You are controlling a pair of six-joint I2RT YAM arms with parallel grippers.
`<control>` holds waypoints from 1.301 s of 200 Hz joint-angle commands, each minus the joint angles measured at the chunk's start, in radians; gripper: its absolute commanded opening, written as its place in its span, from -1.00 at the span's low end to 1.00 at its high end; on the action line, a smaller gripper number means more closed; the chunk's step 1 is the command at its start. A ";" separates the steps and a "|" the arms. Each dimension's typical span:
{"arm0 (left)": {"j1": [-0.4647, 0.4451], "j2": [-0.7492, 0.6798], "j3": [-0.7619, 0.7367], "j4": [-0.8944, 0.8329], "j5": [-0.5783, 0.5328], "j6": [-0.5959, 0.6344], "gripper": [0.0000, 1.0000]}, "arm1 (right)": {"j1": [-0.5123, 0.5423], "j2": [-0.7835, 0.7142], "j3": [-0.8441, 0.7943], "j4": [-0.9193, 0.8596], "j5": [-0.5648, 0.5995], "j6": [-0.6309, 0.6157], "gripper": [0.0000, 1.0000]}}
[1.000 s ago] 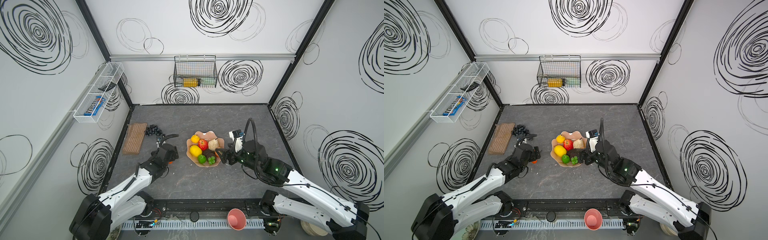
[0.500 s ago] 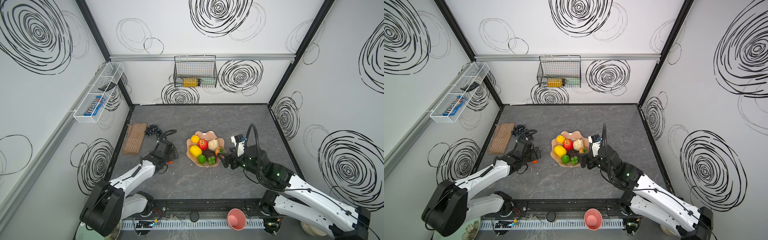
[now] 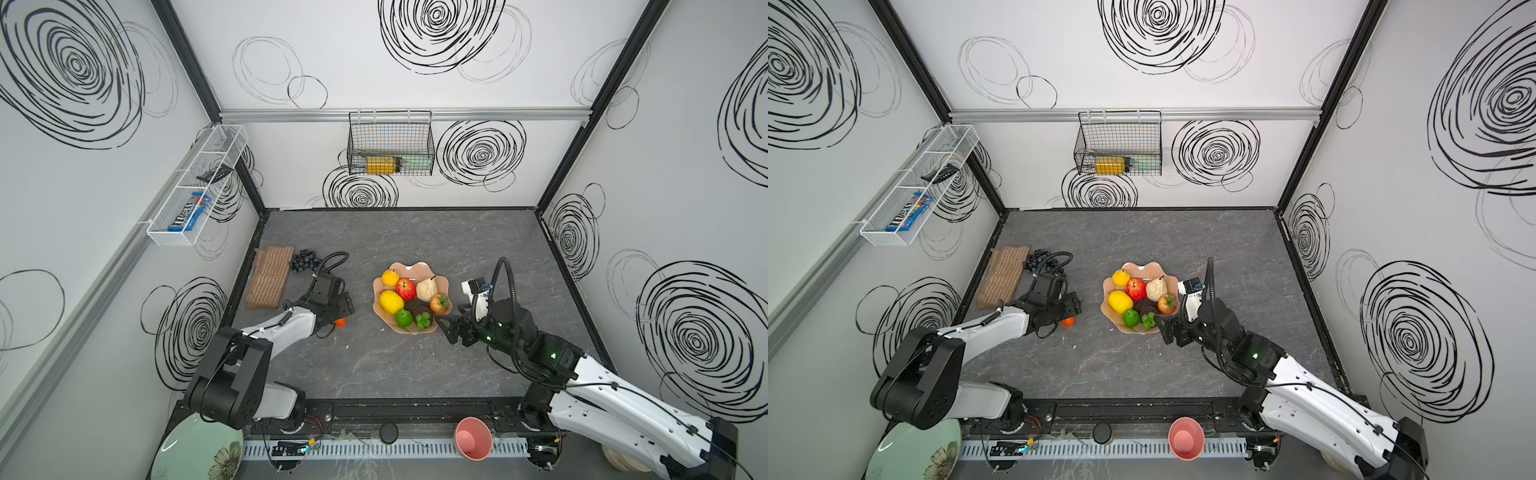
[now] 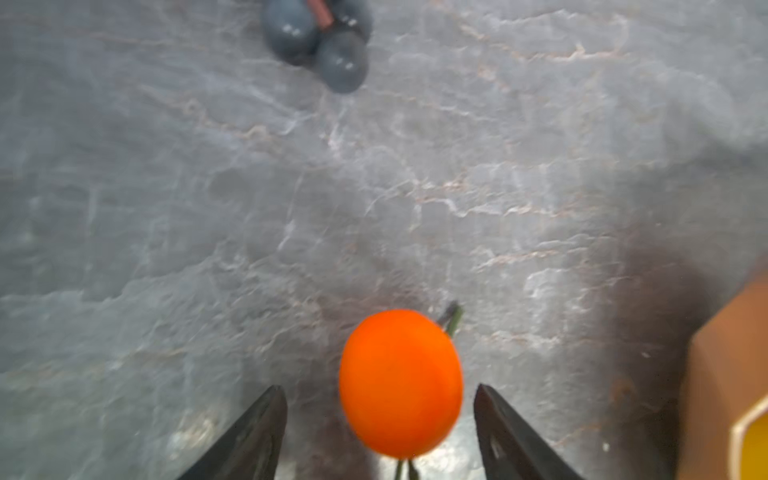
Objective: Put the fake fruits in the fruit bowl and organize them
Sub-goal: 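Grasp the orange tomatoes on a stem with the left gripper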
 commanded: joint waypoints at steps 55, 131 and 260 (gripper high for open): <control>0.010 0.071 0.069 0.057 0.029 -0.009 0.42 | -0.006 -0.004 -0.012 0.038 -0.016 0.022 0.82; 0.033 0.078 0.055 0.068 0.055 -0.017 0.22 | -0.007 -0.004 -0.001 0.034 -0.018 0.036 0.82; 0.041 0.073 0.044 0.084 0.074 -0.015 -0.13 | -0.023 -0.003 -0.012 0.040 -0.033 0.046 0.83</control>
